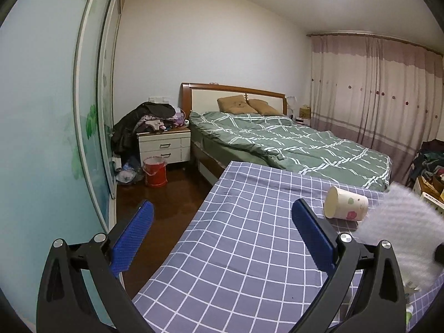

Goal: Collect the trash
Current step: 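Grasp the bubble wrap with the right tool and lift it, then drop the bubble wrap into the bin with the right tool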

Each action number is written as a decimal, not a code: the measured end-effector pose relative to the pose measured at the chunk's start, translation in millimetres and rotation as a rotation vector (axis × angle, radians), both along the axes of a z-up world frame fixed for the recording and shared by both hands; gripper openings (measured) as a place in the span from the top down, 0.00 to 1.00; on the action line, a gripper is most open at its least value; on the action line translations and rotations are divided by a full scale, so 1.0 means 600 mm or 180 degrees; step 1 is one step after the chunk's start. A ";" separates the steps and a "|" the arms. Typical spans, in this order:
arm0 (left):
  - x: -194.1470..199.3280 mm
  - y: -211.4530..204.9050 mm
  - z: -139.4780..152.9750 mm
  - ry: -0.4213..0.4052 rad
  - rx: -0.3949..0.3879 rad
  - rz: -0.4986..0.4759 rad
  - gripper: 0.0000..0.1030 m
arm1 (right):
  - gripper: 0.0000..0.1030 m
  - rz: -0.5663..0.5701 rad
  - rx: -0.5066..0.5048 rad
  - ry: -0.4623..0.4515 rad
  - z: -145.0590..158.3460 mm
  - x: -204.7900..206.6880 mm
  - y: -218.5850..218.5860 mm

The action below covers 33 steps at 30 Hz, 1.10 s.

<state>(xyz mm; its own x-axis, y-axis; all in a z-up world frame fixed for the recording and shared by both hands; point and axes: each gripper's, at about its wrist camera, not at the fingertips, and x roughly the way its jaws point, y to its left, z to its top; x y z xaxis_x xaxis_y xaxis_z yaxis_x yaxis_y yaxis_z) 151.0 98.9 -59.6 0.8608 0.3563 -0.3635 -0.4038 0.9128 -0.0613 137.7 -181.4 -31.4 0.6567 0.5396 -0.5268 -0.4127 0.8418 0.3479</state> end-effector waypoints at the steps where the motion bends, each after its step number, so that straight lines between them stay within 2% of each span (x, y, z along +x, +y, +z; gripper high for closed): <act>1: 0.000 -0.002 0.000 -0.0002 0.0008 -0.0005 0.05 | 0.87 -0.0043 0.0008 -0.0084 0.008 -0.007 -0.012; 8: 0.000 -0.011 0.000 0.0008 0.0048 -0.0091 0.05 | 0.87 -0.0609 0.0079 -0.0335 0.038 -0.040 -0.137; 14: -0.001 -0.020 0.002 -0.0017 0.0086 -0.0150 0.05 | 0.87 -0.1576 -0.0125 -0.0414 0.033 -0.066 -0.291; 18: -0.001 -0.026 0.003 -0.0009 0.0108 -0.0176 0.05 | 0.87 -0.2185 -0.0365 -0.0297 0.009 -0.063 -0.385; 22: -0.002 -0.027 0.003 -0.0016 0.0108 -0.0192 0.05 | 0.87 -0.2577 -0.0563 -0.0114 -0.026 -0.050 -0.443; 30: 0.002 -0.031 0.001 0.0033 0.0099 -0.0260 0.05 | 0.85 -0.3007 -0.0725 0.0245 -0.083 -0.027 -0.522; 31: 0.003 -0.032 0.000 0.0040 0.0102 -0.0270 0.05 | 0.82 -0.3040 -0.0740 0.0261 -0.085 -0.033 -0.523; 32: 0.003 -0.032 0.000 0.0047 0.0104 -0.0280 0.05 | 0.73 -0.3085 -0.0759 0.0283 -0.086 -0.034 -0.524; 33: 0.003 -0.032 0.000 0.0053 0.0105 -0.0288 0.05 | 0.69 -0.3133 -0.0764 0.0294 -0.087 -0.038 -0.524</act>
